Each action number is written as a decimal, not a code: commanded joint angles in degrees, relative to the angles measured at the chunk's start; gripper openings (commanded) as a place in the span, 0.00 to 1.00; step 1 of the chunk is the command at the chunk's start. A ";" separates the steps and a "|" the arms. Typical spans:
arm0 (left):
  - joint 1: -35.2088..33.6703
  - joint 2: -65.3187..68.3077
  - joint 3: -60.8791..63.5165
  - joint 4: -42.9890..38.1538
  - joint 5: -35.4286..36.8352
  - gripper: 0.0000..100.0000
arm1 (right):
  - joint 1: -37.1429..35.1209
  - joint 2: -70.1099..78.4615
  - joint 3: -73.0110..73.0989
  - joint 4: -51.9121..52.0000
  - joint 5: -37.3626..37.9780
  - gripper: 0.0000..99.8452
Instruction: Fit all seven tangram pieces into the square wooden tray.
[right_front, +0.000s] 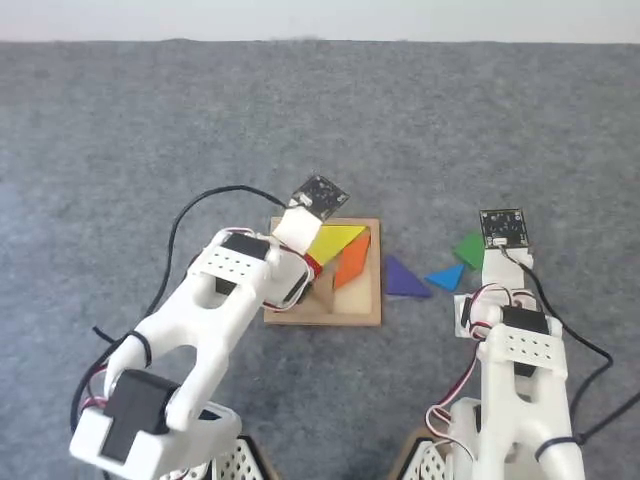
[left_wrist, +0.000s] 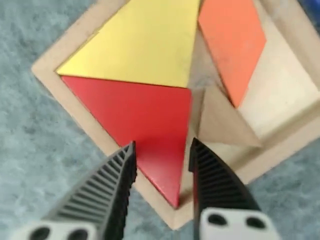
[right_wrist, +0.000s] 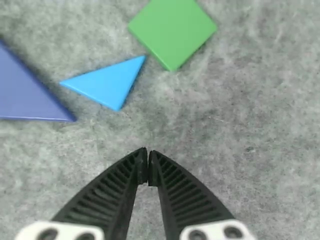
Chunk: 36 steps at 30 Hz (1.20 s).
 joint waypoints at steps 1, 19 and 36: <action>-0.26 -0.97 -1.27 0.00 -0.62 0.16 | -0.40 0.22 -0.26 -0.84 0.44 0.01; 3.69 -0.88 -1.27 7.56 -0.88 0.16 | -0.48 0.22 -0.26 -0.84 0.53 0.01; 6.59 -0.26 -4.53 5.19 -0.62 0.16 | -0.48 0.22 -0.26 -0.84 0.44 0.01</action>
